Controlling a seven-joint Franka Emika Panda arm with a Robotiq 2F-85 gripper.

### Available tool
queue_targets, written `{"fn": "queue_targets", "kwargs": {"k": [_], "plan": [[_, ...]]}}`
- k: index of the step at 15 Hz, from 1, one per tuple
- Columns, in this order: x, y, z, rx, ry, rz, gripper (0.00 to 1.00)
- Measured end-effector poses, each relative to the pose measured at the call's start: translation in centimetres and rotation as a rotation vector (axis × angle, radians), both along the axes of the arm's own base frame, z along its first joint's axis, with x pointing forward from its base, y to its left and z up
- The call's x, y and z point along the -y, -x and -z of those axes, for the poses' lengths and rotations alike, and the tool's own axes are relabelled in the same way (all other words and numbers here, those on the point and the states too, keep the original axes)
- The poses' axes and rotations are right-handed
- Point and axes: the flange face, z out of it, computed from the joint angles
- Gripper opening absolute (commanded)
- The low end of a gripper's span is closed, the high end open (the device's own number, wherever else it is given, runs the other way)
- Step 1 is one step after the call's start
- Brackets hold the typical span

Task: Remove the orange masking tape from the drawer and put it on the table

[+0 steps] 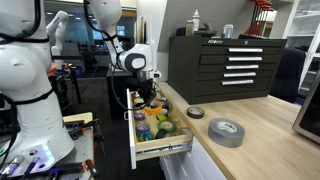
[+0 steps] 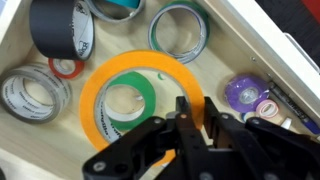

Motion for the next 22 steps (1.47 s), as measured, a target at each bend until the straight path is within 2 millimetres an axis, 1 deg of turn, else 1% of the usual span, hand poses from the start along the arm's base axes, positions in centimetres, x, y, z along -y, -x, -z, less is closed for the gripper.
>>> {"fn": "queue_targets", "kwargs": {"k": [3, 5, 7, 11, 13, 16, 18, 22], "plan": [[1.1, -0.3, -3.6, 0.070, 0.008, 0.020, 0.06], [2.3, -0.9, -5.5, 0.106, 0.011, 0.045, 0.06], [3.8, -1.7, -6.8, 0.138, 0.024, 0.070, 0.06], [7.5, -4.0, -8.4, 0.187, 0.055, 0.114, 0.06], [9.1, -5.5, -8.8, 0.201, 0.061, 0.142, 0.06], [11.1, -8.2, -8.5, 0.209, 0.063, 0.182, 0.06], [12.0, -10.3, -7.8, 0.207, 0.065, 0.202, 0.06], [13.0, -14.3, -5.6, 0.172, 0.074, 0.227, 0.06]]}}
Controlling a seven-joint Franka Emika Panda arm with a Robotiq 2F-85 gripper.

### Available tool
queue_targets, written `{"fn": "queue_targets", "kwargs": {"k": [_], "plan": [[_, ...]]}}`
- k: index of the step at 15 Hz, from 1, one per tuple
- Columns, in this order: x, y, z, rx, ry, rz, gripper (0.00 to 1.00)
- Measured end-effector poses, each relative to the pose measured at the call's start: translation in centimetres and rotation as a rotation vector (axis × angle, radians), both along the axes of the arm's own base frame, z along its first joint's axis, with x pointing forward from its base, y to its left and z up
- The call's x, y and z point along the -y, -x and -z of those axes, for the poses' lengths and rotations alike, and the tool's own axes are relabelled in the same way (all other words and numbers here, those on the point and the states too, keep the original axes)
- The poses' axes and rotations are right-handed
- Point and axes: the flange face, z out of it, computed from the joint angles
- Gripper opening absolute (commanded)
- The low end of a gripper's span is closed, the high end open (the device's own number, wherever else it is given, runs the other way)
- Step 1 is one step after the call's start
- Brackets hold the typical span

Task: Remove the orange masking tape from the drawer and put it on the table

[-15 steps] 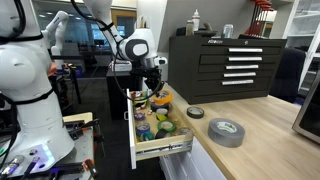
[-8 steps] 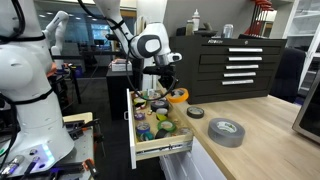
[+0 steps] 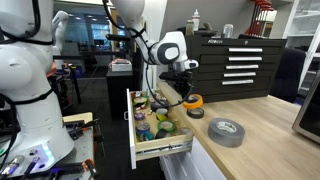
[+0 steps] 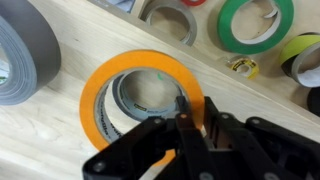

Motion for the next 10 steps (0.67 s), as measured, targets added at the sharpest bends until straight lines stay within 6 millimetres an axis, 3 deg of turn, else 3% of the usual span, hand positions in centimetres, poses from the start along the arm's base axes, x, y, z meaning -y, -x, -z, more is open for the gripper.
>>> {"fn": "queue_targets", "kwargs": {"k": [3, 4, 5, 10], "plan": [[0.6, -2.4, 1.3, -0.025, 0.007, 0.011, 0.07], [0.9, -3.0, 1.5, -0.031, 0.010, 0.014, 0.43], [1.1, -3.5, 1.7, -0.035, 0.012, 0.017, 0.44], [1.7, -4.6, 1.5, -0.039, 0.020, 0.004, 0.76]]}}
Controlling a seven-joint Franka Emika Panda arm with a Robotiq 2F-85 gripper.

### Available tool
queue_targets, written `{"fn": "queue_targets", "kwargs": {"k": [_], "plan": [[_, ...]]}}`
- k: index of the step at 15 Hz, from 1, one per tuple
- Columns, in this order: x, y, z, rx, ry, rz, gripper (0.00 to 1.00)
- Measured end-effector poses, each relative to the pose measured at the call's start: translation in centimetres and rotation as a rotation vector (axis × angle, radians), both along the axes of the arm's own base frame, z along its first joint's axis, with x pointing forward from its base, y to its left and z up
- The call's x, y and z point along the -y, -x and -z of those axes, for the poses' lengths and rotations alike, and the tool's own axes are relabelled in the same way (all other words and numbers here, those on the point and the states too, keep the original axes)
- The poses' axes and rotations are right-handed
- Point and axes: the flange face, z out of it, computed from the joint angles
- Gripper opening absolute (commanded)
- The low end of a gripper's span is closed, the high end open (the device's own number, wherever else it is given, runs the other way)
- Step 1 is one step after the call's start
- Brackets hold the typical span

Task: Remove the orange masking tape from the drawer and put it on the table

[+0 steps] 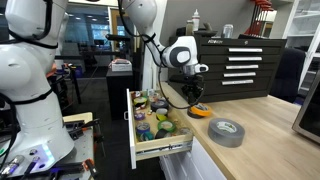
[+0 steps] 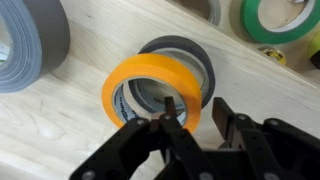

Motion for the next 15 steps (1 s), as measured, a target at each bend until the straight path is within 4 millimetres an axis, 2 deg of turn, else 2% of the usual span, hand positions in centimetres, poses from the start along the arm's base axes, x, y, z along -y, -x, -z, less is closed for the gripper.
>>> {"fn": "queue_targets", "kwargs": {"k": [3, 5, 9, 15], "plan": [[-0.3, 0.1, -0.2, 0.000, -0.011, -0.013, 0.94], [-1.1, 0.8, -0.7, -0.001, -0.027, -0.023, 1.00], [-3.1, 3.7, -2.4, -0.032, -0.061, -0.035, 1.00], [-5.4, 11.0, -5.6, -0.182, -0.112, -0.045, 1.00]]}}
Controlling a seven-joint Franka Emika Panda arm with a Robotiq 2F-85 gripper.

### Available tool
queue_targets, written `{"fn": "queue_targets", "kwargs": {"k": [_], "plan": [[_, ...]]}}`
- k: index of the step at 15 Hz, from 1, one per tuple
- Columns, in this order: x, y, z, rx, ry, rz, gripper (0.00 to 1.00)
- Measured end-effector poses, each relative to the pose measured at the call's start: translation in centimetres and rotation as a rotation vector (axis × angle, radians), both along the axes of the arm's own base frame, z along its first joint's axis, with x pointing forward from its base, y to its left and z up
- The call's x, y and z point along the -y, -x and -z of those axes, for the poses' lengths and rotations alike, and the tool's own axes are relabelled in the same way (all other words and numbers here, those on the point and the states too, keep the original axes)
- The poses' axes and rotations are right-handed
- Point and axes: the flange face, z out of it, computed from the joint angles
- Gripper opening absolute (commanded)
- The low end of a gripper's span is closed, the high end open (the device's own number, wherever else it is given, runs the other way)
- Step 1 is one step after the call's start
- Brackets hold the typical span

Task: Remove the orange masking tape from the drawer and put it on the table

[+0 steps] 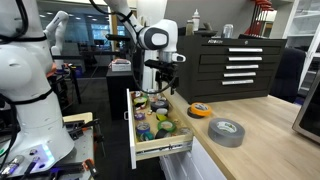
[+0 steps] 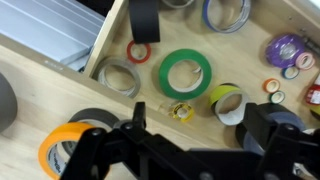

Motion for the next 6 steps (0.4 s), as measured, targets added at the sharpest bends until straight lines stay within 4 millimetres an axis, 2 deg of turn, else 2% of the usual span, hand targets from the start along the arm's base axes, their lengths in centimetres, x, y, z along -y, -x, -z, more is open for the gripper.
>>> {"fn": "queue_targets", "kwargs": {"k": [4, 6], "plan": [[-1.9, 4.7, -0.9, -0.100, -0.046, -0.024, 1.00], [-2.5, 6.0, -1.0, -0.115, -0.046, -0.038, 1.00]]}}
